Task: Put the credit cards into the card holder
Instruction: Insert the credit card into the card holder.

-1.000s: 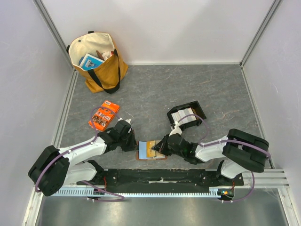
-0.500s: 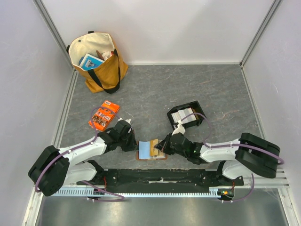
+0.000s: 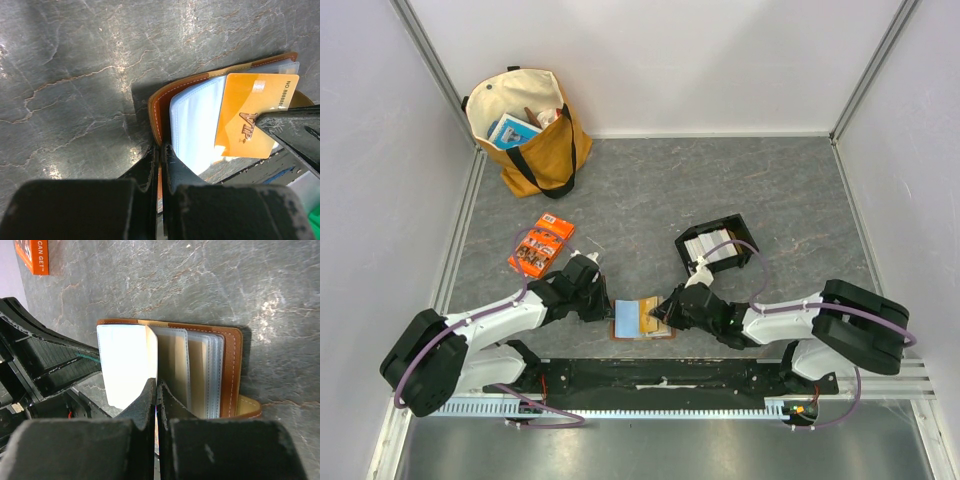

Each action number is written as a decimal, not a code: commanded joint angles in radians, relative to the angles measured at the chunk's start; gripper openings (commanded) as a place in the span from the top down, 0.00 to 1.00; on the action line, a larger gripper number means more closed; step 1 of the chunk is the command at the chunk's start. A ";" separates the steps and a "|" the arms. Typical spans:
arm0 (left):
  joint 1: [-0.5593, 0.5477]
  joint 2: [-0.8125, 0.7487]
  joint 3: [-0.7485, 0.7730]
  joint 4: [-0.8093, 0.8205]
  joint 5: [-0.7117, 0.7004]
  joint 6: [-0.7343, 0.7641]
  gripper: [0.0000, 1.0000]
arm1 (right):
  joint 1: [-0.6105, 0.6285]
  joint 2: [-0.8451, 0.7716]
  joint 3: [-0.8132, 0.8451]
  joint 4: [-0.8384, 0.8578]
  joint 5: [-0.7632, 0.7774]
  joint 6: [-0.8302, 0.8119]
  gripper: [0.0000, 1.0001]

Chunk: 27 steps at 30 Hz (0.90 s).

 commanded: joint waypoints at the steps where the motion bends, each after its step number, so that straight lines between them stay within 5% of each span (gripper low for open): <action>1: 0.000 0.006 -0.008 0.005 -0.018 -0.019 0.98 | 0.001 0.043 0.011 0.020 -0.026 -0.017 1.00; 27: 0.000 0.011 -0.010 -0.001 -0.046 -0.034 0.98 | 0.011 0.035 0.001 -0.087 -0.045 0.066 1.00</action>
